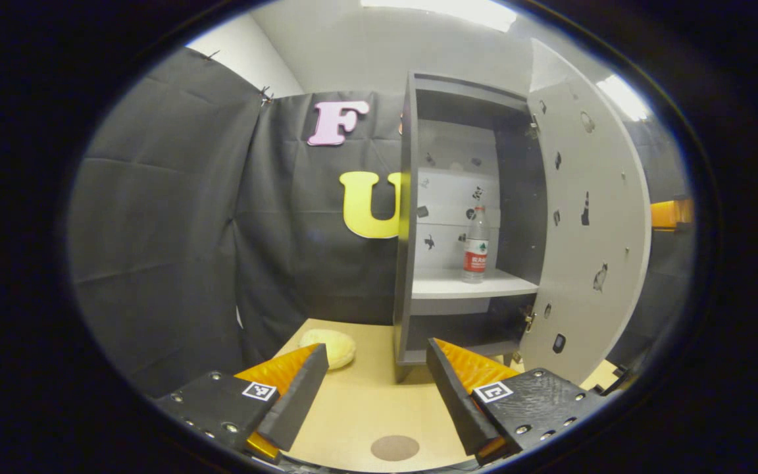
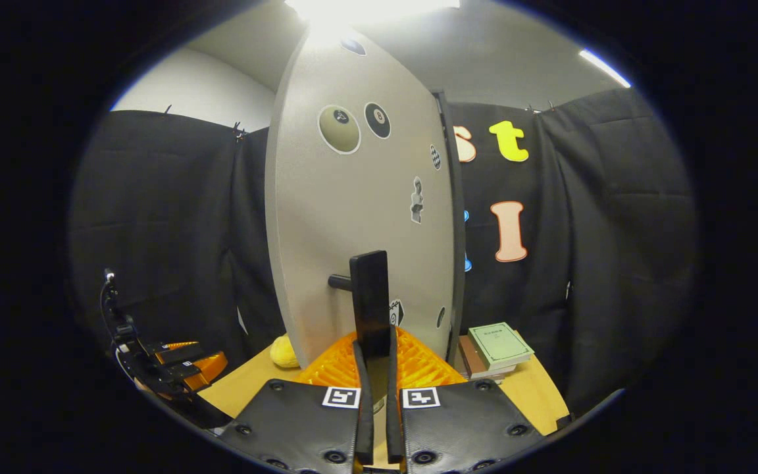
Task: Open the cabinet door with the right hand, grasp the bottle in the cabinet with the left hand and place it on the coaster, then close the cabinet door with the right hand.
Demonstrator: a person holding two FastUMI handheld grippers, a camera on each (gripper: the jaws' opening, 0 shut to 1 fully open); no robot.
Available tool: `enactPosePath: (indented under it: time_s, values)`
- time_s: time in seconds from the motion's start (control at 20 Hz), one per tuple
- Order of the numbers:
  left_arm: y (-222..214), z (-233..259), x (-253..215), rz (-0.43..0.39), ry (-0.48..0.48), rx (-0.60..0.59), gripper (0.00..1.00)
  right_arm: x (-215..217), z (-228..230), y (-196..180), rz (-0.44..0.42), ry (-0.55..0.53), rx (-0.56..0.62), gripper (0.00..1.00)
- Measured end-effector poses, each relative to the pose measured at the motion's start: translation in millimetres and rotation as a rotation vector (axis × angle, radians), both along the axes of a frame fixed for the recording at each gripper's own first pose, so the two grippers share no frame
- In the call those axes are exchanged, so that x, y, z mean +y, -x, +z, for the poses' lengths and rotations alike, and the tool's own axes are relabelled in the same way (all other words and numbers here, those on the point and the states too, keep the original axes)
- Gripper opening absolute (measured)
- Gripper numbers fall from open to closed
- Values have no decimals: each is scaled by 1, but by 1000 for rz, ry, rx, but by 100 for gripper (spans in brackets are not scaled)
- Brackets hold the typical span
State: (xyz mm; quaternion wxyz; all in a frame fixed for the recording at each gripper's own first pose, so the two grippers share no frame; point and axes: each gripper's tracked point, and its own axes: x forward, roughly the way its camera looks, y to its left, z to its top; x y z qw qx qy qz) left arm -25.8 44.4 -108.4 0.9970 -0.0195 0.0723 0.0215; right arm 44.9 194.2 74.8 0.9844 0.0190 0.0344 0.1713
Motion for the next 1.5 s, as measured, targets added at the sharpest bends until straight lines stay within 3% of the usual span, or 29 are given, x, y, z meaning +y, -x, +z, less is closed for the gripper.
enactPosePath:
  time_s: [0.2, 0.35, 0.4, 0.55, 0.6, 0.65, 0.75, 0.9, 0.95, 1.0, 1.2, 1.3, 1.4, 1.5]
  values:
    - [-9, -10, -18, -42, 7, 18, 89, -26, 0, -7, -57, 52, -36, 6]
    - [-13, -19, -38, -74, 17, 46, 93, -47, 1, -6, -143, 15, -41, 8]
    - [-14, -20, -46, -85, 18, 49, 89, -50, 1, -12, -165, -5, -43, 5]
    - [-14, -21, -62, -113, 10, 55, 93, -65, 3, -16, -215, -28, -55, 5]
    - [-14, -22, -67, -121, 10, 55, 93, -67, 1, -16, -211, -31, -56, 10]
    - [-14, -20, -70, -128, 8, 53, 89, -63, 1, -14, -189, -47, -59, 5]
    - [-15, -16, -76, -137, -1, 48, 93, -57, 3, -14, -158, -84, -60, 5]
    - [-16, -12, -80, -146, -1, 38, 92, -70, 1, -10, -203, -53, -61, 5]
    - [-17, -12, -81, -149, 4, 36, 92, -72, -1, -8, -211, -44, -59, 10]
    - [-18, -12, -81, -153, 8, 35, 91, -74, -2, -9, -222, -40, -57, 5]
    - [-23, -11, -80, -172, 11, 27, 90, -78, -2, 4, -260, -73, -36, 6]
    - [-27, -9, -77, -182, 18, 15, 93, -76, -7, 14, -274, -57, -8, 28]
    - [-34, -7, -72, -184, 26, 7, 93, -69, -8, 26, -254, -13, -8, 37]
    - [-42, -6, -64, -177, 25, 2, 96, -62, -13, 37, -243, 14, 17, 79]
